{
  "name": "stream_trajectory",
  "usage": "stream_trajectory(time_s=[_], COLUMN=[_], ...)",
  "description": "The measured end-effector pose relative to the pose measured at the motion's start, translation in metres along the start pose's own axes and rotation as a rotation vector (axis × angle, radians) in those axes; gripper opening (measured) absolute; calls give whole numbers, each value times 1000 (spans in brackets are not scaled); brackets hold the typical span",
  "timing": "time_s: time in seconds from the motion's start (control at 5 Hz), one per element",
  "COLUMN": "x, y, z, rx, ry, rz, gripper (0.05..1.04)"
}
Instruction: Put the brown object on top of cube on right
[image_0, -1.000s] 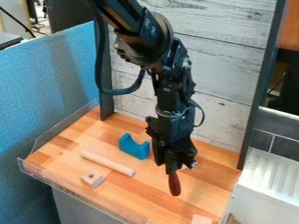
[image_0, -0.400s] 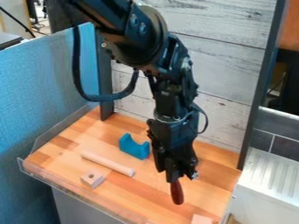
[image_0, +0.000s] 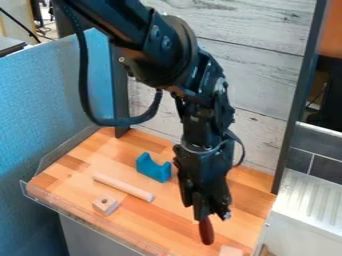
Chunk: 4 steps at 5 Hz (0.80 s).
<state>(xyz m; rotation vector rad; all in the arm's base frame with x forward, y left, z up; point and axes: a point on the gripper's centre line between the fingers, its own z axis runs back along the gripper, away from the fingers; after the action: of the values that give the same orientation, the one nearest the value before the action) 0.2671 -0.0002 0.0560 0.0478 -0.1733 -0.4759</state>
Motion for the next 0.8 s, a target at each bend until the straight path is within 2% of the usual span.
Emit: stream_trajectory(time_s=[0.8], x=[4], y=[-16], z=[-7], rx=[16], ry=[-8], rz=[-36], gripper=[294])
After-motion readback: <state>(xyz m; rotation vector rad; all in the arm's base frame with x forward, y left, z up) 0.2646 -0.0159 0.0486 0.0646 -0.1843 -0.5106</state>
